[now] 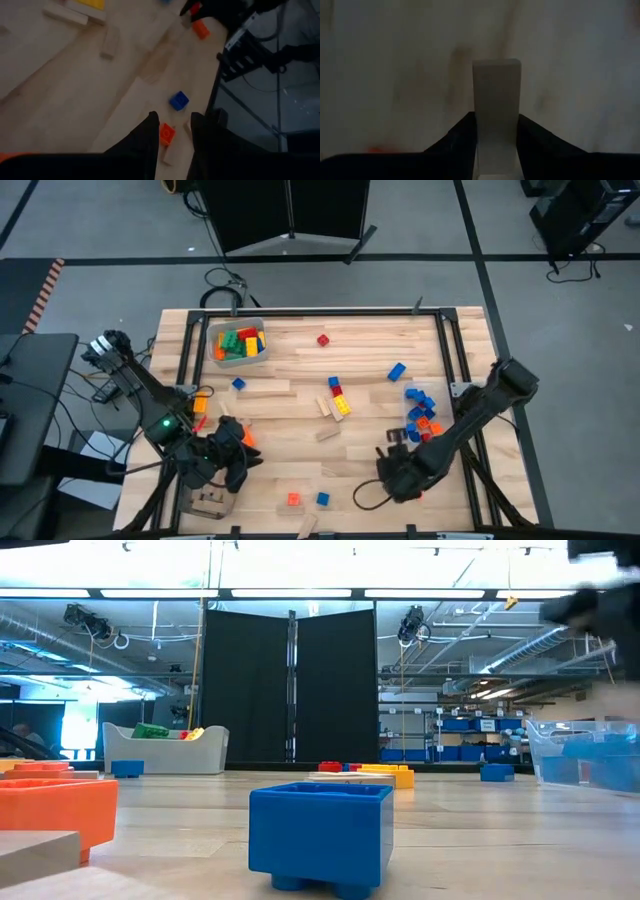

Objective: Sort blocks by size
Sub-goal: Put the brown block into the black bin

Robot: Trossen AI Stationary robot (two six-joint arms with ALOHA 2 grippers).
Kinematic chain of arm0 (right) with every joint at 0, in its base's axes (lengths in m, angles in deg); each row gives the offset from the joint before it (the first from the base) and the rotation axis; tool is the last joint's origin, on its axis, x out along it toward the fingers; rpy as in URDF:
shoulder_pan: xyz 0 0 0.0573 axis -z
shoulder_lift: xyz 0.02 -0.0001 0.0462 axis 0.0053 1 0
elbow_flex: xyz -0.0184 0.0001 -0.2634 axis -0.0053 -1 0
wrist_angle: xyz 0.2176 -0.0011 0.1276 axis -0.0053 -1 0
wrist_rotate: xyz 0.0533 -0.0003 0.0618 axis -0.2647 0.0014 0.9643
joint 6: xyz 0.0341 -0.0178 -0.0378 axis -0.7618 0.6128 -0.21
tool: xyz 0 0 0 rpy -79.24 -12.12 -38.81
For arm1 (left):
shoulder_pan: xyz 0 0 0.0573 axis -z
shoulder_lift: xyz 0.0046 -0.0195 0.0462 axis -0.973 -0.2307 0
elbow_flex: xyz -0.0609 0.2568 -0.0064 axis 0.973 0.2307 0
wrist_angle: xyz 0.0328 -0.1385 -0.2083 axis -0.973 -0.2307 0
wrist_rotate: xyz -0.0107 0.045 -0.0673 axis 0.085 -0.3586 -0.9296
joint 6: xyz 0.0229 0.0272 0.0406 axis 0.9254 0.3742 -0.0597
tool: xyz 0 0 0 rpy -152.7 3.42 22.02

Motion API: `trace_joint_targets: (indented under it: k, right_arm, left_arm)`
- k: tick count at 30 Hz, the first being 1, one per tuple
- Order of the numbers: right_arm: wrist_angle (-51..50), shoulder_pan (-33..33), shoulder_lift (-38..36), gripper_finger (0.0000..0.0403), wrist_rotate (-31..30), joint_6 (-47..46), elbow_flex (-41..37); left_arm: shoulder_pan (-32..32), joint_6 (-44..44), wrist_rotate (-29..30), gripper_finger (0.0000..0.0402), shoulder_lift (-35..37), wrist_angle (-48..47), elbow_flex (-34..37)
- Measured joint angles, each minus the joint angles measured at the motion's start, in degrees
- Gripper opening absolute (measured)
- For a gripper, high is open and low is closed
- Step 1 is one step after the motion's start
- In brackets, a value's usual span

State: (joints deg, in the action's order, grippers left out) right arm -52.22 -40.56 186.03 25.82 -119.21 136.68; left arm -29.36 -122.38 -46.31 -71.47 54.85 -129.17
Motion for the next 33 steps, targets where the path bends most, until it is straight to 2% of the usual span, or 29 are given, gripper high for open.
trace_joint_targets:
  k: [3,6,8,11,13,17,23,29,33]
  right_arm:
    - [-0.12,1.24,-5.41,0.0119,-9.45,-6.50,-0.04]
    - [0.09,2.40,-11.29,0.0119,-21.14,-12.85,0.00]
    - [0.95,3.04,-14.98,0.0119,-26.83,-15.40,-0.02]
    - [5.00,4.58,-20.24,0.0119,-34.35,-15.81,0.02]
    - [8.77,5.90,-22.85,0.0119,-37.30,-13.12,0.02]
    - [16.59,9.05,-27.00,0.0119,-37.98,-5.09,0.05]
    - [28.06,13.95,-29.08,0.0119,-37.71,9.58,0.07]
    - [33.99,18.27,-28.64,0.0119,-33.19,20.18,0.07]
    - [36.14,19.93,-27.11,0.0119,-32.16,24.62,0.09]
  left_arm:
    - [-1.27,0.83,2.68,0.0122,-0.13,0.01,0.00]
    - [-3.20,5.38,6.24,0.0122,-0.85,0.25,0.02]
    - [-4.82,6.97,8.56,0.0122,-1.70,1.02,0.05]
    - [-8.16,9.53,11.32,0.0122,-3.01,4.25,0.09]
    - [-10.85,15.82,13.10,0.0122,-4.23,7.22,0.09]
    - [-16.30,35.24,13.82,0.0122,-7.04,19.20,0.09]
    - [-22.73,60.05,15.48,0.0122,-12.22,43.93,0.09]
    - [-25.38,74.44,27.76,0.0122,-14.25,59.41,0.09]
    - [-27.33,77.80,28.00,0.0122,-14.36,64.34,0.07]
